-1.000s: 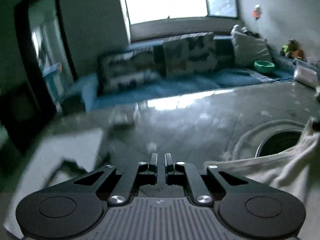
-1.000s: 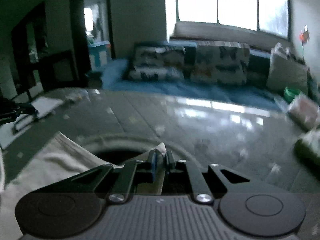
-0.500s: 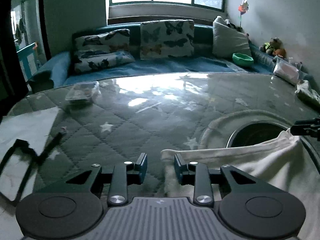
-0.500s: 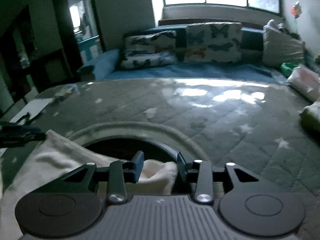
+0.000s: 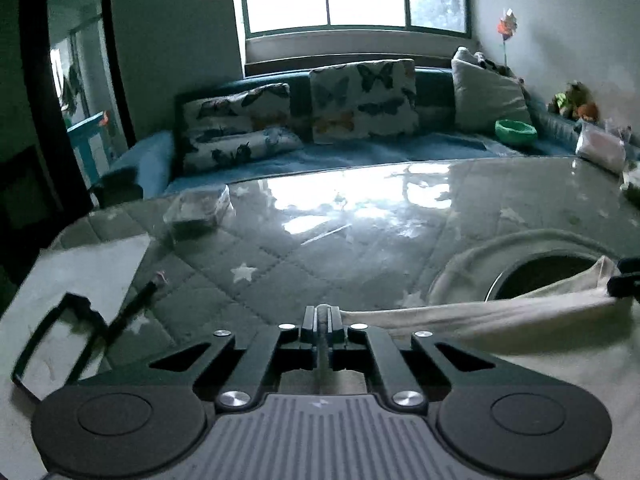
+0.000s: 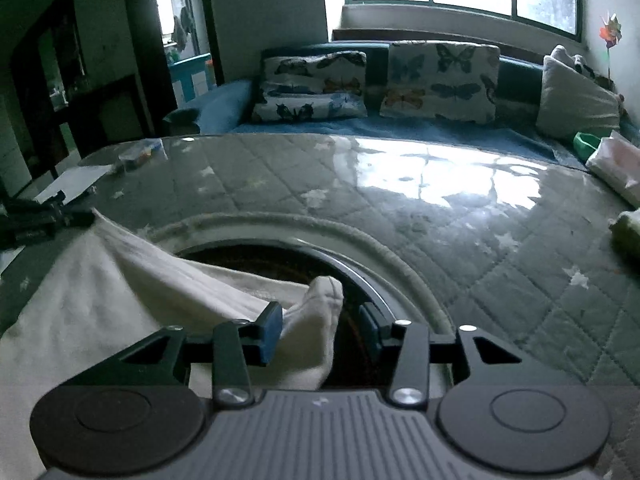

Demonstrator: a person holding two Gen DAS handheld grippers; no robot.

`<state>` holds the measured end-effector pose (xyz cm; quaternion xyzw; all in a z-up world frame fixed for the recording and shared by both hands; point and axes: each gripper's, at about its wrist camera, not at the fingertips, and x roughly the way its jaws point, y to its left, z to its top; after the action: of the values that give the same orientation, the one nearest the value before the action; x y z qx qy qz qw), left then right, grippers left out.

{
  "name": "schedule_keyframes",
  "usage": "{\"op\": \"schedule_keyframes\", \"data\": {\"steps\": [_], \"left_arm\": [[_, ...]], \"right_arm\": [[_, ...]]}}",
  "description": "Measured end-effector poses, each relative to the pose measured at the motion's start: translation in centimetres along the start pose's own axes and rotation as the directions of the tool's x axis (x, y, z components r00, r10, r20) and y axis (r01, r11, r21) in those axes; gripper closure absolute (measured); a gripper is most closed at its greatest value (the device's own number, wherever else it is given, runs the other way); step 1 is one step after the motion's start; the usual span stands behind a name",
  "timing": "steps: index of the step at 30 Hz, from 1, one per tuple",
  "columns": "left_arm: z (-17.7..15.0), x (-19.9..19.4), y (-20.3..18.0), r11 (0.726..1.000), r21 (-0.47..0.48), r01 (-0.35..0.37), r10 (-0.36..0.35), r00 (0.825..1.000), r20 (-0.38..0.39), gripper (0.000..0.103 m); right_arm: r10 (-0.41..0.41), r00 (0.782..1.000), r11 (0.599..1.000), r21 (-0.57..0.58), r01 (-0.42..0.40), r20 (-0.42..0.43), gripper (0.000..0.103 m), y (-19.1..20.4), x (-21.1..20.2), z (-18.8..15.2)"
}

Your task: Fold clothes

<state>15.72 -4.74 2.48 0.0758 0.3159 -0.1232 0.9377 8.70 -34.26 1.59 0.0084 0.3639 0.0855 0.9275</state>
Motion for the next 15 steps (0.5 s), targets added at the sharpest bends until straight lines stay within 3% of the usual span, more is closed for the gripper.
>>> {"op": "schedule_keyframes", "data": {"steps": [4, 10, 12, 13, 15], "left_arm": [[0.2, 0.7, 0.5, 0.999, -0.037, -0.002, 0.001, 1.0, -0.025, 0.098], [0.0, 0.7, 0.2, 1.0, -0.007, -0.006, 0.006, 1.0, -0.027, 0.097], [0.0, 0.8, 0.1, 1.0, -0.009, -0.01, 0.01, 1.0, -0.028, 0.097], [0.0, 0.7, 0.2, 1.0, -0.013, -0.013, 0.013, 1.0, -0.028, 0.097], [0.0, 0.6, 0.3, 1.0, -0.026, -0.011, 0.01, 1.0, -0.026, 0.097]], "right_arm": [[-0.015, 1.0, 0.999, -0.032, 0.015, 0.009, 0.062, 0.5, 0.4, 0.4], [-0.041, 0.999, 0.997, -0.066, 0.042, 0.016, 0.069, 1.0, 1.2, 0.9], [-0.024, 1.0, 0.996, -0.089, 0.023, -0.008, 0.077, 1.4, 1.6, 1.0], [-0.029, 1.0, 0.995, -0.095, 0.027, -0.011, 0.092, 1.6, 1.7, 1.1], [-0.025, 0.999, 0.998, -0.053, 0.027, 0.033, 0.096, 1.3, 1.2, 1.4]]}}
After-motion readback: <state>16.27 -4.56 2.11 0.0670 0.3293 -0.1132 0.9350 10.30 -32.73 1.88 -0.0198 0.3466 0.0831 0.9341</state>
